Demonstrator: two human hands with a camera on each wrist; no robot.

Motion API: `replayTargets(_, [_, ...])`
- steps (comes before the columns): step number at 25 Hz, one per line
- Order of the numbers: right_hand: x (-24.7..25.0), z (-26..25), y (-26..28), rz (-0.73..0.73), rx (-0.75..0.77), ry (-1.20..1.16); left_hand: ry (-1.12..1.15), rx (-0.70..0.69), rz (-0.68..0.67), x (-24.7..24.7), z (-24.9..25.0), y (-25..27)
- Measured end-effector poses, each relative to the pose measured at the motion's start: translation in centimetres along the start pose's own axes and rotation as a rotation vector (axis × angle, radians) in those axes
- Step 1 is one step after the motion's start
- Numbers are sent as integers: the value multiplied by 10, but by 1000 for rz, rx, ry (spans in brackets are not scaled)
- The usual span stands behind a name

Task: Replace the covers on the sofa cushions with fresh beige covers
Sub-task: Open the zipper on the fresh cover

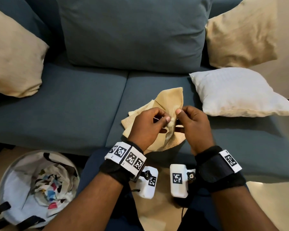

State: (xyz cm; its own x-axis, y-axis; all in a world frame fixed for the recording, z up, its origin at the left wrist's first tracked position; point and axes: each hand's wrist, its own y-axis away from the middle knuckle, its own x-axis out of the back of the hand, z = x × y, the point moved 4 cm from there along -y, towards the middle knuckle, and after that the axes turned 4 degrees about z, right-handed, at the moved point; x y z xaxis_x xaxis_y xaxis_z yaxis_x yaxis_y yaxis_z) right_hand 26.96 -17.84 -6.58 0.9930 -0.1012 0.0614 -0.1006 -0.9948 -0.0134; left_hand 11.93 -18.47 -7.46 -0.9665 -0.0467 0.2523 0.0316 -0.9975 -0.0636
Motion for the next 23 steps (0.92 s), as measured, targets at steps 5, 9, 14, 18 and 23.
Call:
replayTargets(5, [2, -33, -10, 27, 189, 48, -34, -57, -22, 15, 36, -14])
replayTargets(9, [-4, -60, -20, -64, 283, 249, -19, -138, 44, 23, 66, -18])
replayTargets(14, [3, -152, -50, -136, 529, 376, 30, -200, 134, 63, 114, -44])
replayTargets(18, [6, -234, -46, -251, 718, 412, -260, -266, 26, 91, 149, -78])
replayTargets(23, [44, -251, -44, -72, 739, 423, -459, -12, -15, 127, 131, -90])
